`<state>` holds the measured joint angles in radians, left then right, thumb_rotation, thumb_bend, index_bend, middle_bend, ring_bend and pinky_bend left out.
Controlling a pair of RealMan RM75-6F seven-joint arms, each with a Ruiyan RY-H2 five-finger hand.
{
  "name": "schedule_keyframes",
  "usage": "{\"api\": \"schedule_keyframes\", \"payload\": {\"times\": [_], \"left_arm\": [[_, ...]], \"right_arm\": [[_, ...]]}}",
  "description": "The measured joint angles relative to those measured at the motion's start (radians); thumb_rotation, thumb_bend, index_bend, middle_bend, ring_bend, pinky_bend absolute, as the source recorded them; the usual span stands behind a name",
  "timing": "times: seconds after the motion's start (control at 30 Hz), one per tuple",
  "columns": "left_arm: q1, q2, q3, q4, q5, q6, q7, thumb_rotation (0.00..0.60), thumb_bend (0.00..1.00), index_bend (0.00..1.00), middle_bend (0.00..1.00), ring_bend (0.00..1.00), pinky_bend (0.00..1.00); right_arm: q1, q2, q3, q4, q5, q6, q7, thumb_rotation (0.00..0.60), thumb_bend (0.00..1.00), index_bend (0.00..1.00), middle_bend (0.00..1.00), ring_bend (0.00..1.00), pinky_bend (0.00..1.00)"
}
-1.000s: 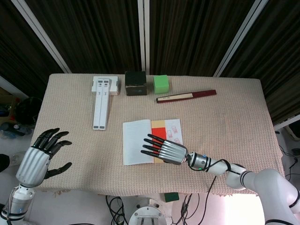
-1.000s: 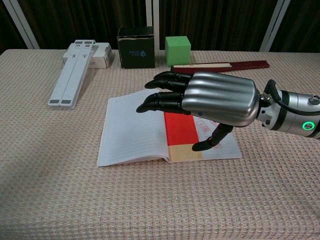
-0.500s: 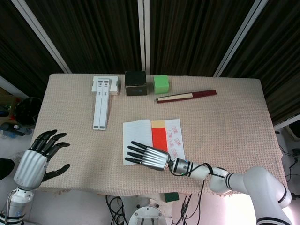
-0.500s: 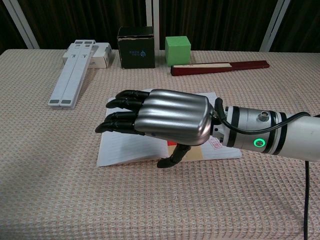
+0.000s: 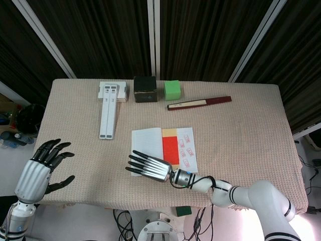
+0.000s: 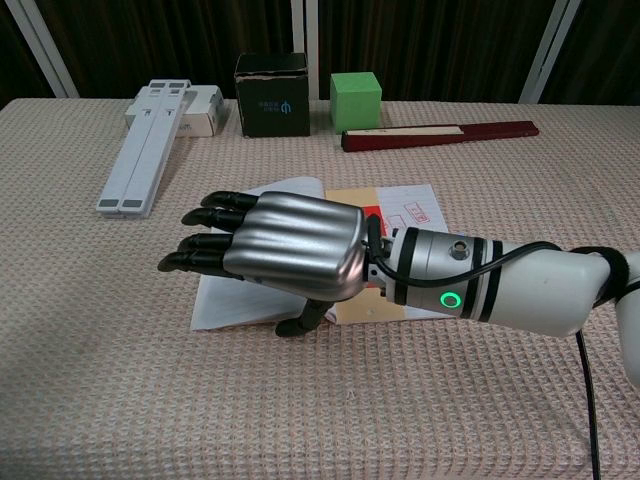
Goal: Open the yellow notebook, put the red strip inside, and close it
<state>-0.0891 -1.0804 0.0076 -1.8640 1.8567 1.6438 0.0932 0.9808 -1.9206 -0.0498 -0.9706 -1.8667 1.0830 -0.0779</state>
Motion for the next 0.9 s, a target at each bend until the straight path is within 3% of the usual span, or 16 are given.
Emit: {"api": "schedule_keyframes", "payload": {"times": [0.2,0.4,0.9], "left_arm": [[0.001,0.001,-0.001,0.003,0.001,0.004,-0.004,0.6,0.03,0.36,0.22,0.13,0.18],[0.004,0.002,0.0,0.009,0.0,0.008,-0.012,0.6,0.03,0.35,0.22,0.13,0.18],[0.005,-0.001,0.0,0.027,-0.002,0.015,-0.034,0.6,0.03,0.36,0.22,0.13,0.18]], "right_arm": [[0.006,-0.035,0.006,0.034,0.013,-0.013,-0.004,0.6,0.31,0.08,0.1,0.0,0.0],[-0.006,-0.056,0.0,0.054,0.019,-0.004,-0.018,0.6,0.37,0.07,0.1,0.0,0.0],[-0.031,-0.047,-0.005,0.024,0.049,-0.023,-0.074,0.6,0.38,0.01,0.07,0.0,0.0]]}}
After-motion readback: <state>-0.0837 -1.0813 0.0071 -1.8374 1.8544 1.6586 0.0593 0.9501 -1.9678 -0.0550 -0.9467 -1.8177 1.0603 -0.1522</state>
